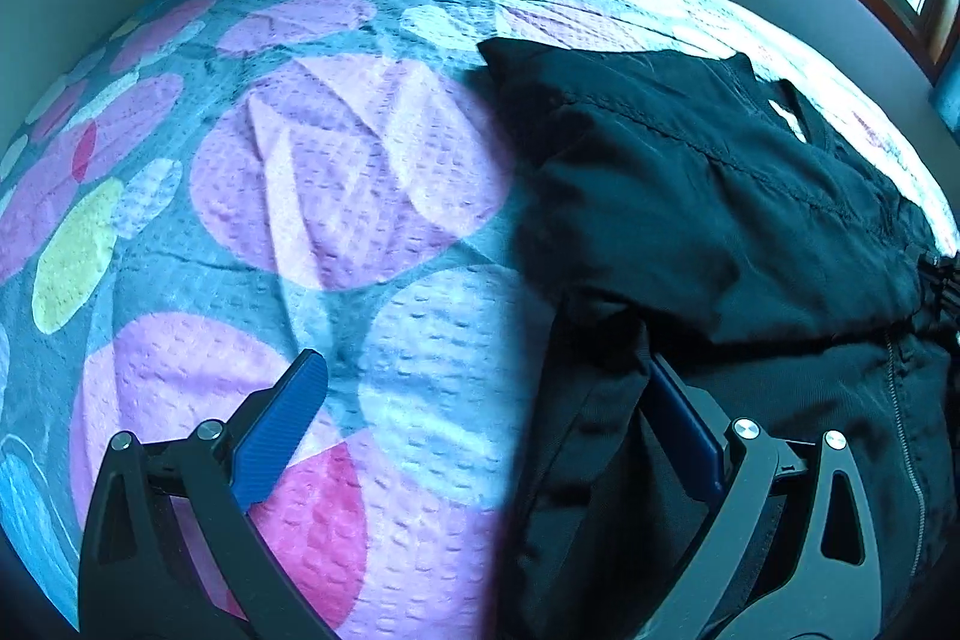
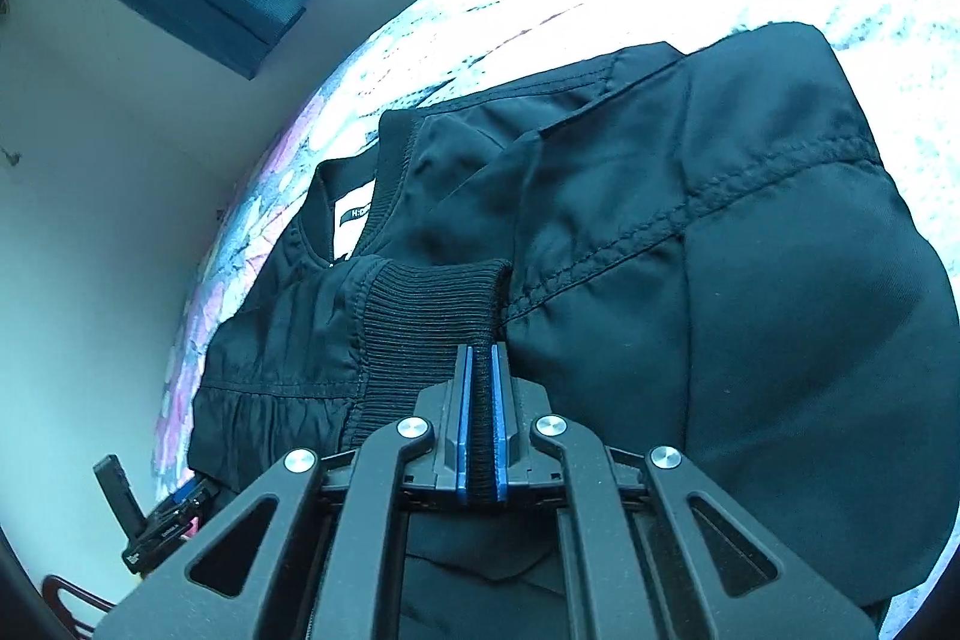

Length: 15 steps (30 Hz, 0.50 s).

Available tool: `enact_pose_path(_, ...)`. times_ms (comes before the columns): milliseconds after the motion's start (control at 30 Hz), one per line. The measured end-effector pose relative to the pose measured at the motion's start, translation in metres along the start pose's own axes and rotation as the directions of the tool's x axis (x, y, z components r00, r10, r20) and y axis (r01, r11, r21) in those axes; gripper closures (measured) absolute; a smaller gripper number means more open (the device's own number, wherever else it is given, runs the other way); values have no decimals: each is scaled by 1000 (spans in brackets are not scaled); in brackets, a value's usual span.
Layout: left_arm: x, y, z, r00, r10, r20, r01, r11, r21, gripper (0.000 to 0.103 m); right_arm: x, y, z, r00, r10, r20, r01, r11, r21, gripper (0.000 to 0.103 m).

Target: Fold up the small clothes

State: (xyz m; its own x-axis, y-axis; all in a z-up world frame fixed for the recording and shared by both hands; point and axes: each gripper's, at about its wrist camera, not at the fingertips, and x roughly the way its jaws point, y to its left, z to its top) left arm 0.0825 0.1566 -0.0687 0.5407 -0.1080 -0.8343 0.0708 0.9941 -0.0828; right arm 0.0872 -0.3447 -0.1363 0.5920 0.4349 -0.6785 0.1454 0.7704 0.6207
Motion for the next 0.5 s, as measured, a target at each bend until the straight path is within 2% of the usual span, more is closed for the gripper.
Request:
enact_pose_path(133, -4, 21, 1, 1000, 8, 3, -7, 995, -96, 2, -5, -11, -1, 1000, 24, -17, -23, 999, 33, 94)
enact_pose_path(200, -8, 34, 1, 999, -43, 12, 45, 987, -153, 2, -10, -17, -1, 999, 47, -22, -46, 997, 54, 94)
enact_pose_path(267, -11, 38, 1, 999, -45, 5, 46, 987, -155, 2, -20, -21, -4, 1000, 21, -13, -20, 998, 60, 94)
enact_pose_path(400, -16, 37, -4, 1000, -30, 1, 30, 992, -124, 2, -49, -35, -10, 999, 44, 15, -45, 995, 86, 91)
enact_pose_path(500, -23, 37, -10, 999, -40, -2, 39, 994, -98, 2, -77, -42, -19, 999, 16, 37, -19, 998, 62, 91)
